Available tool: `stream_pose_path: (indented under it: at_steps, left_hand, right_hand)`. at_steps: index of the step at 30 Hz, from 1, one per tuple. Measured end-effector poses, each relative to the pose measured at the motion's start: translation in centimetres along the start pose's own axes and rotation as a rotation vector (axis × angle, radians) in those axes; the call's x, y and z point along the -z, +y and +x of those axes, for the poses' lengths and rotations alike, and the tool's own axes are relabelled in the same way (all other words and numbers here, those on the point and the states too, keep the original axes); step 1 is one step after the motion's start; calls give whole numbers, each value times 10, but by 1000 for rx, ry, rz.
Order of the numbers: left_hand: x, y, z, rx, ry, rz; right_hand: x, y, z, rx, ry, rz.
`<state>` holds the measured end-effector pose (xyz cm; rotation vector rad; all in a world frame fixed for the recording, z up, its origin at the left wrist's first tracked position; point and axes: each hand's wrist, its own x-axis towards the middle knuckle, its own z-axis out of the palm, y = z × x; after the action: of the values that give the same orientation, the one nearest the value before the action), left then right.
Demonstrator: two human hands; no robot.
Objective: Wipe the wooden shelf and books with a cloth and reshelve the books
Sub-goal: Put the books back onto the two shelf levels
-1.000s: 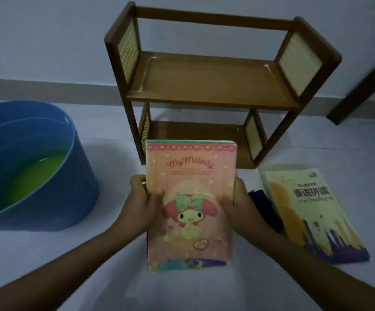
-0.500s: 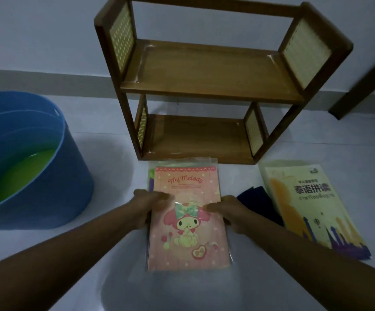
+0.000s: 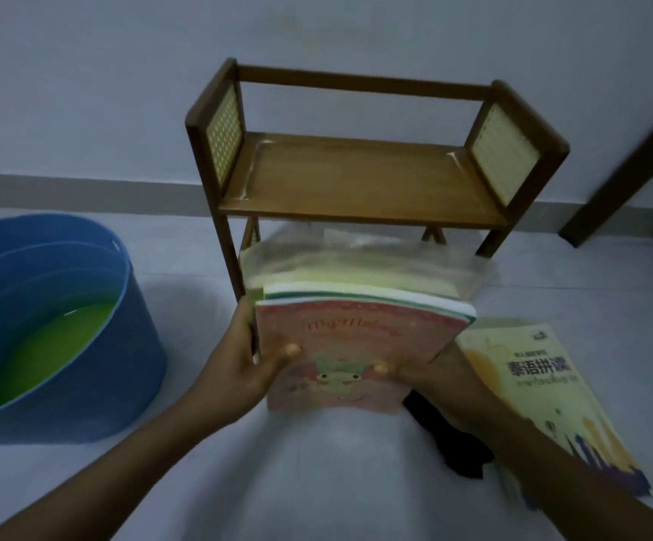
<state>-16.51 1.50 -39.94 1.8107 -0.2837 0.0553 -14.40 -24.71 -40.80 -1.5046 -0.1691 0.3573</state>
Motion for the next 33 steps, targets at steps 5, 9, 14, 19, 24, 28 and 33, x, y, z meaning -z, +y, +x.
stream_pose_path:
  at_steps: [5, 9, 14, 19, 24, 28, 33]
  left_hand:
    - [3, -22, -15, 136, -12, 55]
    - [26, 6, 5, 241, -277, -6]
    - [68, 91, 65, 263, -791, 224]
    - [-9, 112, 83, 106, -742, 1135]
    - [-43, 72, 68, -208, -328, 1205]
    - [6, 76, 61, -106, -70, 862]
    - [60, 66, 45, 246, 99, 195]
  right_hand:
    - [1, 31, 4, -88, 48, -91]
    - [1, 37, 2, -174, 39, -64]
    - [6, 38, 8, -147, -22, -125]
    - [-5, 25, 13, -178, -9, -142]
    - [5, 44, 11, -249, 61, -189]
    - [29, 58, -7, -426, 146, -33]
    - [30, 44, -2, -232, 108, 30]
